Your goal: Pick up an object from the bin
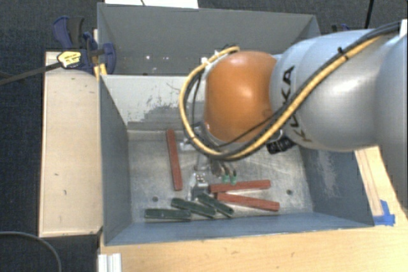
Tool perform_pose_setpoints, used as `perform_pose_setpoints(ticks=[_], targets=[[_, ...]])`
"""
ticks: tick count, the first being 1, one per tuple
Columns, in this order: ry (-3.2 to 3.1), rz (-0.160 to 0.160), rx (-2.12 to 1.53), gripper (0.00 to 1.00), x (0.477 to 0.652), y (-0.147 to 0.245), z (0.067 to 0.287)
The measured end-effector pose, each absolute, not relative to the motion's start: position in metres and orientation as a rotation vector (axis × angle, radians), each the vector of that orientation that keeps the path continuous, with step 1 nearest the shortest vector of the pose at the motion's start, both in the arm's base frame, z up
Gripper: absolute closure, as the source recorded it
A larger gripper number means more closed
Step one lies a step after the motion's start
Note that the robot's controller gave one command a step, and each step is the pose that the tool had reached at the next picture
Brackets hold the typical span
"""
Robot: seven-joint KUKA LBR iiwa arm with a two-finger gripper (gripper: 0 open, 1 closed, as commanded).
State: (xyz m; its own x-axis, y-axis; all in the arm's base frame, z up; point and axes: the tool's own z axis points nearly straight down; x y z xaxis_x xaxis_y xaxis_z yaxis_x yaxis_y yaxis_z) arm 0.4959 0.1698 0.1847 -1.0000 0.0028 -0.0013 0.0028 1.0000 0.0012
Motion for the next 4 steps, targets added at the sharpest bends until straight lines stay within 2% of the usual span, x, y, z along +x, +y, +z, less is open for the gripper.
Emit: perform_pose_setpoints(ticks=[1, 2, 3, 4], targets=[[3.109, 0.002, -0.415, 0.0, 0.515, 0.17, 0.155], [3.022, 0.001, -0.827, 0.0, 0.57, 0.178, 0.14], [2.936, 0.001, -1.11, 0.0, 0.564, 0.17, 0.12], [2.848, 0.001, -1.317, 0.0, 0.571, 0.176, 0.092]])
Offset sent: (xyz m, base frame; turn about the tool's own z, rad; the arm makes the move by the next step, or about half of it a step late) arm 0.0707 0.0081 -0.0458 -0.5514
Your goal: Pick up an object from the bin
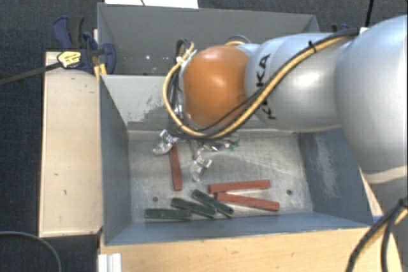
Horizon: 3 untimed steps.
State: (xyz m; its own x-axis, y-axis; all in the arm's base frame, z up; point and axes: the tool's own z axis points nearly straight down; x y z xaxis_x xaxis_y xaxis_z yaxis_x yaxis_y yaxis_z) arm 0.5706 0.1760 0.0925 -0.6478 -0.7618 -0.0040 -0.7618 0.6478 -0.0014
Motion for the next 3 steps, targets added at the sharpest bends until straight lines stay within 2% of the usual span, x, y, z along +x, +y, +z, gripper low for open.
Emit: perform_pose_setpoints(ticks=[1, 3], targets=[[2.636, 0.004, -1.692, 1.0, 0.5738, 0.1963, 0.0733], [2.638, 0.004, -1.691, 1.0, 0.5733, 0.196, 0.0746]])
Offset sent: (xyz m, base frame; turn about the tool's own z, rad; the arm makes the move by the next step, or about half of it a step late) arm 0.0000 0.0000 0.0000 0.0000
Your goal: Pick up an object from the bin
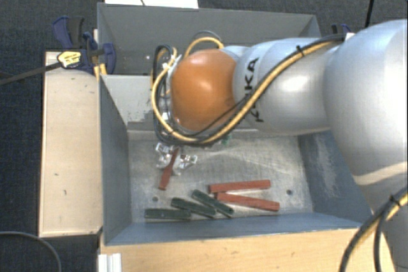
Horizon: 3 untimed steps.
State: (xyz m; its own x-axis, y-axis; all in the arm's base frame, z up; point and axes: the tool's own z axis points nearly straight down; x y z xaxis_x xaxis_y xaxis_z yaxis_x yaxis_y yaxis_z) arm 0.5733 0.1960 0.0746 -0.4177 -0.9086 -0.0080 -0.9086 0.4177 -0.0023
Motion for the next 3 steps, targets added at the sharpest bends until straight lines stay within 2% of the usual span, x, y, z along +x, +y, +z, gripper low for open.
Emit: perform_pose_setpoints(ticks=[1, 3], targets=[[2.647, 0.005, -1.692, 1.0, 0.572, 0.195, 0.082], [2.649, 0.003, -1.686, 1.0, 0.572, 0.196, 0.113]])
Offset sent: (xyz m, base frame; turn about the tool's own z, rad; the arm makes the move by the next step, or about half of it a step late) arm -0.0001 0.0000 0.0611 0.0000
